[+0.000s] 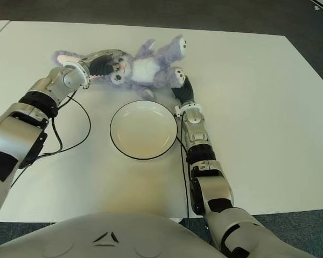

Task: Put the doll into the plate.

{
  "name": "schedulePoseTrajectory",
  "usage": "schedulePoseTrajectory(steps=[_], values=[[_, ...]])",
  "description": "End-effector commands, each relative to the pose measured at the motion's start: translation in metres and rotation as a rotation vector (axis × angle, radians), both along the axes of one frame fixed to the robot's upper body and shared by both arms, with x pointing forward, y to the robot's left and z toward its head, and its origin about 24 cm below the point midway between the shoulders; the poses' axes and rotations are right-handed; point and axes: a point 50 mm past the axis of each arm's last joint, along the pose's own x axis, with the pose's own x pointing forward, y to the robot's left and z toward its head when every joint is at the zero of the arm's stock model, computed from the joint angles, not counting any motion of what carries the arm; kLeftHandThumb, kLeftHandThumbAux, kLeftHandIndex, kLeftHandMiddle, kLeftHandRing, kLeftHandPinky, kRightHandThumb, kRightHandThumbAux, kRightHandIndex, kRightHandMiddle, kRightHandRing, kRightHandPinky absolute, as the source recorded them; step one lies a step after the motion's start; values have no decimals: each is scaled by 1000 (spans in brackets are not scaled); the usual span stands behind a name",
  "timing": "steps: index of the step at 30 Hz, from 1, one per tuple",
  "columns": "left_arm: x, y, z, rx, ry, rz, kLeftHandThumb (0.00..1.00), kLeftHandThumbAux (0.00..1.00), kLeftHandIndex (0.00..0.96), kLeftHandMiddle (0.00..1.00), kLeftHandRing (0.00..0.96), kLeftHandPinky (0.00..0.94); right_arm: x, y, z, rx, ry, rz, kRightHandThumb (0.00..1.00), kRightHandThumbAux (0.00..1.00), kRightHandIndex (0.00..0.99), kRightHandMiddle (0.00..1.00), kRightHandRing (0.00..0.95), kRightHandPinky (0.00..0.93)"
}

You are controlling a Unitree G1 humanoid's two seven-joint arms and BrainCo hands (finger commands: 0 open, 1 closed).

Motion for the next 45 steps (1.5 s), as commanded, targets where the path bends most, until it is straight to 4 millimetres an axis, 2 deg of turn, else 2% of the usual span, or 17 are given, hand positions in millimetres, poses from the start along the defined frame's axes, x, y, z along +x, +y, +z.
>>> schedulePoseTrajectory(steps=[1, 11, 16, 18, 22, 30, 32, 40, 45], values=[[-5, -16, -22, 2, 90, -15, 767, 291, 0, 0, 0, 0, -11, 1, -26, -8, 109, 11, 707, 720, 439, 893, 889, 887], [-9, -23, -27, -28, 174, -63, 785, 304, 0, 0, 0, 0, -13, -1, -25, -16, 106, 1, 709, 717, 440, 897, 896, 894], [-12, -25, -28, -48, 211, -122, 730, 312, 0, 0, 0, 0, -13, 0, -25, -18, 109, -5, 712, 716, 440, 902, 901, 899], [-15, -26, -28, -86, 249, -160, 666, 311, 0, 0, 0, 0, -13, 0, -25, -16, 114, -7, 713, 715, 440, 904, 901, 899], [-22, -27, -31, -220, 412, -255, 588, 316, 0, 0, 0, 0, -13, 0, -24, -21, 123, -17, 715, 714, 440, 906, 902, 900], [-31, -25, -37, -347, 578, -331, 537, 320, 0, 0, 0, 0, -14, 0, -24, -30, 126, -28, 717, 713, 440, 909, 903, 901], [-32, -25, -38, -342, 582, -344, 544, 318, 0, 0, 0, 0, -14, 0, -23, -32, 125, -28, 717, 713, 440, 910, 903, 902], [-36, -26, -41, -226, 572, -397, 684, 319, 0, 0, 0, 0, -15, -1, -23, -24, 124, -29, 717, 713, 440, 907, 899, 897], [-37, -26, -48, -118, 581, -370, 677, 305, 0, 0, 0, 0, -15, -2, -23, -19, 132, -35, 716, 713, 440, 902, 893, 894]])
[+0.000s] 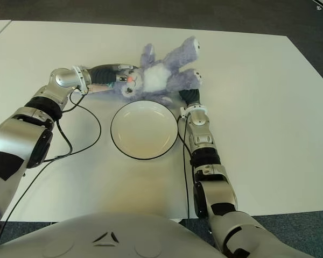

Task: Put the doll into the plate.

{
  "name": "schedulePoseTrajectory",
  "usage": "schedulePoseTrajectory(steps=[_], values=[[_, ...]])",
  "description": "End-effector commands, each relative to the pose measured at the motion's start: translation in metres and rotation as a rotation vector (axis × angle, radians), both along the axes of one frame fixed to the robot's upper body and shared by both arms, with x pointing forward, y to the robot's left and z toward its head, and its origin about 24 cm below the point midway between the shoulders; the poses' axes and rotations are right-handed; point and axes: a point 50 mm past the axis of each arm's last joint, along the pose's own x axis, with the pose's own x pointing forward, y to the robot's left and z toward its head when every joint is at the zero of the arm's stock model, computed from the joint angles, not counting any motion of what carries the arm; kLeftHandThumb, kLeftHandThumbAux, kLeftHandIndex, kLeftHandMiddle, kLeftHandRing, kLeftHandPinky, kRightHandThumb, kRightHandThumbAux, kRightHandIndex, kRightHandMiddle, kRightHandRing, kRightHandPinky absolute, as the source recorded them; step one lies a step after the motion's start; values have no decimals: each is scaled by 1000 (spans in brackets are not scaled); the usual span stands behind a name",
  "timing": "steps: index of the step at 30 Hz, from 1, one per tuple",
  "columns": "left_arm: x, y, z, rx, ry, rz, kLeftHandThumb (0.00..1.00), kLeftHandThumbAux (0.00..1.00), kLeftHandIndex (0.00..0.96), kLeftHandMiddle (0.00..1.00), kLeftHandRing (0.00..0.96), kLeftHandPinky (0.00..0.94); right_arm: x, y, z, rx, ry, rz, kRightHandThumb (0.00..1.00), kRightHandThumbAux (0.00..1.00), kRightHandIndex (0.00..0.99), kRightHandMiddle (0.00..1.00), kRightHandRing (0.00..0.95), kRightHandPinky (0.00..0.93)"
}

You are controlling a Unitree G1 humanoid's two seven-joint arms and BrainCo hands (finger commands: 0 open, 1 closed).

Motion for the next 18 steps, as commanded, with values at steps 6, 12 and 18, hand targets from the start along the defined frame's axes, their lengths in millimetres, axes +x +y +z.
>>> schedulePoseTrajectory(steps=[6, 12, 18], values=[[-16, -20, -46, 326, 56, -103, 617, 247, 0, 0, 0, 0, -9, 9, -24, 6, 127, 25, 715, 714, 440, 895, 888, 888], [-14, -22, -51, 369, 5, -46, 604, 208, 0, 0, 0, 0, -9, 8, -24, 2, 124, 33, 714, 714, 440, 894, 887, 893], [-12, -21, -53, 259, 10, 57, 567, 223, 0, 0, 0, 0, -8, 8, -24, -3, 121, 32, 714, 713, 440, 897, 888, 892]])
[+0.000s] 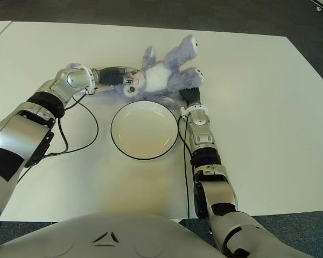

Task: Put the doll into the plate.

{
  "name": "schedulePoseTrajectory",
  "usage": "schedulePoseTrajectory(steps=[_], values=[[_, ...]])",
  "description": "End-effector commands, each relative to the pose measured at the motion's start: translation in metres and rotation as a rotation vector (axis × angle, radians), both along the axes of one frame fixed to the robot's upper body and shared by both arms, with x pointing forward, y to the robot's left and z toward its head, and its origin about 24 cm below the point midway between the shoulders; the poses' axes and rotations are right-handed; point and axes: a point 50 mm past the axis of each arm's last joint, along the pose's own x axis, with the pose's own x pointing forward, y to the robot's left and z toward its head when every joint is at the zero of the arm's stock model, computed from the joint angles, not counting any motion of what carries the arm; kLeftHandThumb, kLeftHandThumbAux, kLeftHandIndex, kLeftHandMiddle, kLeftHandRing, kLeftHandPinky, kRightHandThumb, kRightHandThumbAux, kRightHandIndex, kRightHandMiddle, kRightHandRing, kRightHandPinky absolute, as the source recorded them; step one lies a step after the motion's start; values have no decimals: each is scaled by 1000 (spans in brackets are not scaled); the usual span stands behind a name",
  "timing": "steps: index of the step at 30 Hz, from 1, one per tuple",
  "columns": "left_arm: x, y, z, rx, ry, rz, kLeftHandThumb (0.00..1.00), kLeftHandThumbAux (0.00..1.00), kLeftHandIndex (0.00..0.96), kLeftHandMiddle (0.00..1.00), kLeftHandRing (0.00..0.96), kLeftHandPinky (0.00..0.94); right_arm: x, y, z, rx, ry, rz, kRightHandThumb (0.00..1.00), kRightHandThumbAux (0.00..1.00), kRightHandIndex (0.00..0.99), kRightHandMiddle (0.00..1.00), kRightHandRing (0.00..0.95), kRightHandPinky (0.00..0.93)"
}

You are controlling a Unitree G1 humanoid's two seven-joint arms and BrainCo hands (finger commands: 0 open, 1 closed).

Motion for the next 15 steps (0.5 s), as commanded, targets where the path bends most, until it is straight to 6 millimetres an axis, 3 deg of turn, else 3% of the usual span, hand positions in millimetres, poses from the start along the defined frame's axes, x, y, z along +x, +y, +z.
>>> schedulePoseTrajectory(steps=[1, 8, 15], values=[[-19, -9, -45, 12, 138, 10, 564, 224, 0, 0, 0, 0, -8, 9, -24, -3, 108, 36, 714, 713, 440, 897, 888, 891], [-18, -7, -45, -60, 106, 68, 515, 267, 0, 0, 0, 0, -8, 8, -24, -7, 108, 29, 714, 713, 440, 897, 885, 888], [-20, -7, -45, -156, 99, 99, 298, 290, 0, 0, 0, 0, -7, 8, -23, -8, 108, 26, 715, 714, 440, 904, 893, 897]])
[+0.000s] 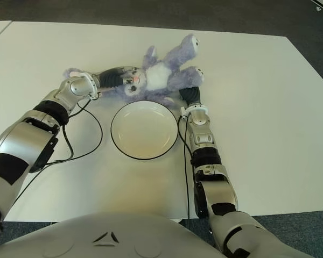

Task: Put the doll into the plate.

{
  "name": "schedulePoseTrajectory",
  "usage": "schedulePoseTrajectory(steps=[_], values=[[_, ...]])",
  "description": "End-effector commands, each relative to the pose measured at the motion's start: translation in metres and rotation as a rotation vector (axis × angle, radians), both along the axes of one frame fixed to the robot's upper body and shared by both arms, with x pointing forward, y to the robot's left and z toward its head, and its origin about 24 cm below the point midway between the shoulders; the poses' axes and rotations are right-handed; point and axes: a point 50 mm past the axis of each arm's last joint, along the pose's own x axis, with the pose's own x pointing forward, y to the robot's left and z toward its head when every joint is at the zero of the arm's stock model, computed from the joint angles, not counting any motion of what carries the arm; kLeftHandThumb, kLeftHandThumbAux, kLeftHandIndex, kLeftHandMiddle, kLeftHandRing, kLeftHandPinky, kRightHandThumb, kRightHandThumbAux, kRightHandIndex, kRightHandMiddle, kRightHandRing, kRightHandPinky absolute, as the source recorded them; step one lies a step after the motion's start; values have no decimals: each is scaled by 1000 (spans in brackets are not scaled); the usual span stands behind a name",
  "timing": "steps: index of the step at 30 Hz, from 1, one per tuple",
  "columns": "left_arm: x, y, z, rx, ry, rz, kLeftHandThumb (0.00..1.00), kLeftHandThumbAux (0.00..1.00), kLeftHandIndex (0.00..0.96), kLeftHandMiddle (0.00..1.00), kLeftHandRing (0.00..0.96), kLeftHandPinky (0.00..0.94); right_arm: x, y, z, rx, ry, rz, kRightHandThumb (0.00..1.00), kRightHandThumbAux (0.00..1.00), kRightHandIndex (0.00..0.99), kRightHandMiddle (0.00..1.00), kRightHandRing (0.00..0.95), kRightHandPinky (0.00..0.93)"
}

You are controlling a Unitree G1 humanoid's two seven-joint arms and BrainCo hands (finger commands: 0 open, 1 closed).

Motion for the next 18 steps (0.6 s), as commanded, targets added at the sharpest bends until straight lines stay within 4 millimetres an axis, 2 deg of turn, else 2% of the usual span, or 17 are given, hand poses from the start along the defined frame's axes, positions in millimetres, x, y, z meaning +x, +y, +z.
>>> schedulePoseTrajectory(steps=[1, 6, 9, 18], values=[[-17, -10, -33, -39, 121, -23, 281, 290, 0, 0, 0, 0, -8, 8, -24, -7, 108, 28, 715, 714, 440, 904, 893, 897], [-19, -10, -33, -137, 178, -27, 132, 296, 0, 0, 0, 0, -8, 8, -23, -7, 106, 29, 715, 714, 440, 907, 895, 897], [-19, -10, -34, -214, 242, -23, 88, 296, 0, 0, 0, 0, -8, 8, -23, -7, 102, 26, 715, 714, 440, 911, 897, 900], [-20, -7, -38, -430, 392, 13, 73, 324, 0, 0, 0, 0, -8, 9, -23, 4, 100, 31, 715, 714, 440, 907, 896, 896]])
